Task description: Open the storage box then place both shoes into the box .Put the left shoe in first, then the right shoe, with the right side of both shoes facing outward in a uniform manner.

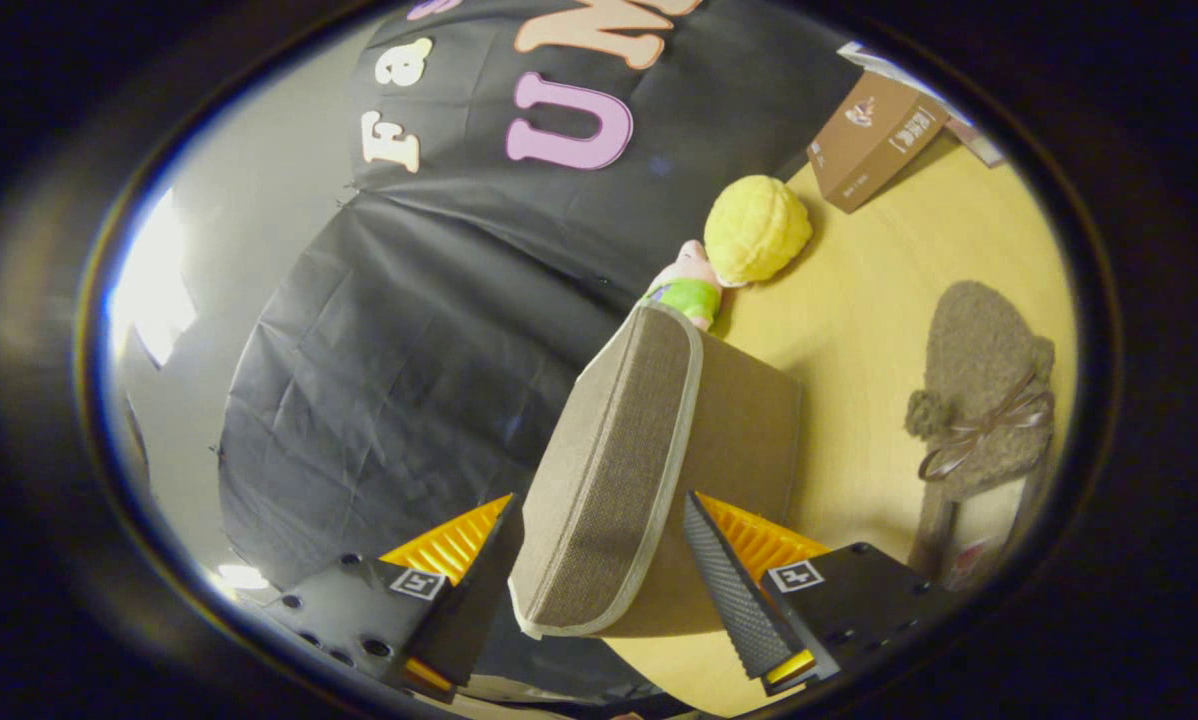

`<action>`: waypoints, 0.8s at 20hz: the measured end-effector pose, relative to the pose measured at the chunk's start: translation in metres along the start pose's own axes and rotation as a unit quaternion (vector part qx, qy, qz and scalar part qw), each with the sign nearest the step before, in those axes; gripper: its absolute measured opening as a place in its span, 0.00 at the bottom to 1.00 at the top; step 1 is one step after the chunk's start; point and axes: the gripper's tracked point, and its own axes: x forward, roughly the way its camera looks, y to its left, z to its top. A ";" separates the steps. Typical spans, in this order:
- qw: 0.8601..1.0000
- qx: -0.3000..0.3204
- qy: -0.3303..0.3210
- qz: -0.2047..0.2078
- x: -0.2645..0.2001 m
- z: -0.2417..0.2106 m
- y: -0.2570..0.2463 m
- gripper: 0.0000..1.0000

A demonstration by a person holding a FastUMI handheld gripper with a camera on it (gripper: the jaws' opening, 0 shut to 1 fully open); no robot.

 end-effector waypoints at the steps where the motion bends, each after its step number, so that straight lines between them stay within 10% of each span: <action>1: 1.000 0.014 0.002 0.005 0.003 -0.001 -0.002 1.00; 16: 0.987 0.133 0.029 0.081 0.012 -0.004 0.009 0.98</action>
